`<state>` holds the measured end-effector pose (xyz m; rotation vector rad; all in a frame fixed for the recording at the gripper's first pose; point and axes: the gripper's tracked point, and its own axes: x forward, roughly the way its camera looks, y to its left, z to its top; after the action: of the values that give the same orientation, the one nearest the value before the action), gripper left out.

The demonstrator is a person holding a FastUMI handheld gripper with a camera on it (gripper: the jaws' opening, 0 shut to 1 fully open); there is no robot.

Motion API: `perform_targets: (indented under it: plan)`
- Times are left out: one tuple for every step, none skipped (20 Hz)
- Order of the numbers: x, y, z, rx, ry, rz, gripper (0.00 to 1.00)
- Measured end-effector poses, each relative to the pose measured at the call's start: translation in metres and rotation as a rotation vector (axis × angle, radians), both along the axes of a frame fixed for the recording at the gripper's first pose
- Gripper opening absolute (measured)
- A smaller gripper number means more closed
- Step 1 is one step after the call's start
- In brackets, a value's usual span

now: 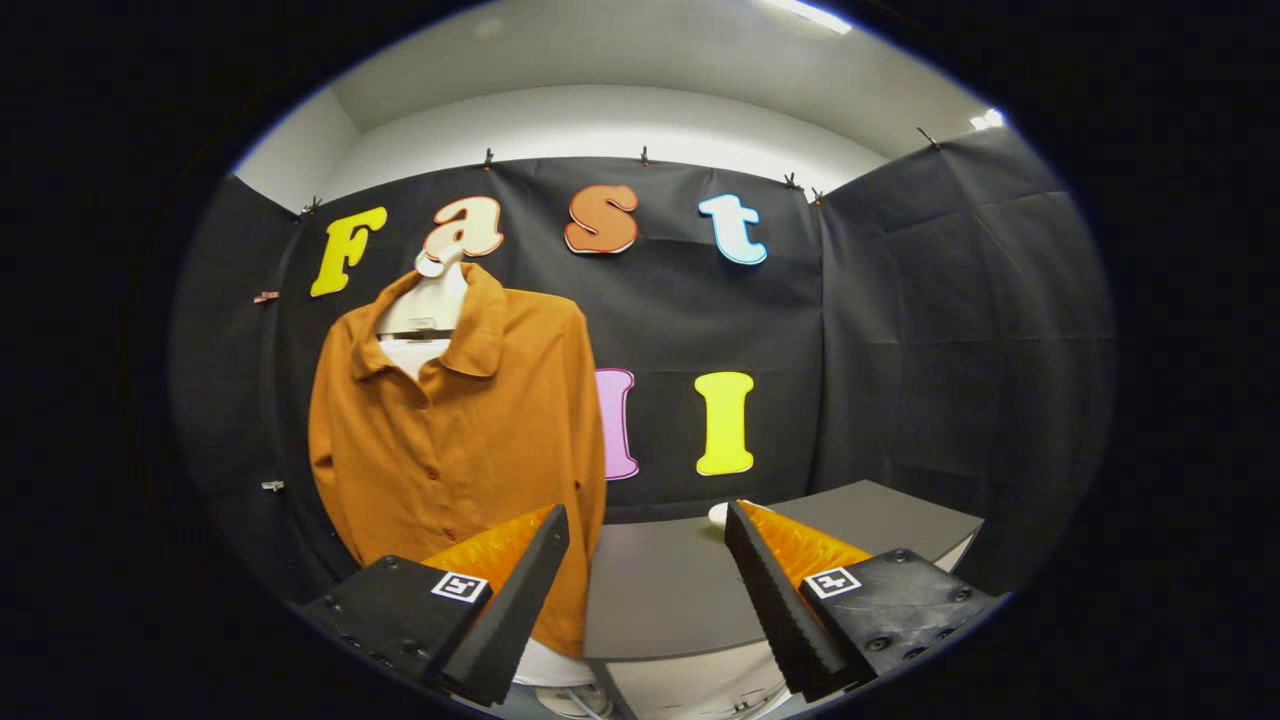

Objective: Iron the clothes twice with a garment steamer, once on the left side and once on the right side.

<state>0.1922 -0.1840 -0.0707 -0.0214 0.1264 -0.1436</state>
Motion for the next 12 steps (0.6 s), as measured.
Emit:
perform_targets:
  plan:
    - [0.008,-0.015,-0.004,0.002,0.011,-0.006,0.99]
    - [0.016,-0.029,-0.009,0.003,0.023,-0.014,0.99]
    - [0.023,-0.044,-0.015,0.005,0.040,-0.027,0.99]
    - [0.029,-0.056,-0.022,0.010,0.061,-0.040,0.99]
    - [0.035,-0.069,-0.030,0.018,0.085,-0.052,0.99]
    - [0.039,-0.080,-0.038,0.026,0.110,-0.063,0.98]
    - [0.044,-0.089,-0.047,0.033,0.138,-0.070,0.99]
    - [0.050,-0.097,-0.056,0.040,0.167,-0.073,0.99]
    - [0.055,-0.104,-0.064,0.050,0.188,-0.075,0.99]
    - [0.061,-0.110,-0.071,0.060,0.205,-0.076,0.99]
    - [0.067,-0.116,-0.078,0.071,0.221,-0.079,0.99]
    - [0.071,-0.120,-0.085,0.081,0.238,-0.082,0.99]
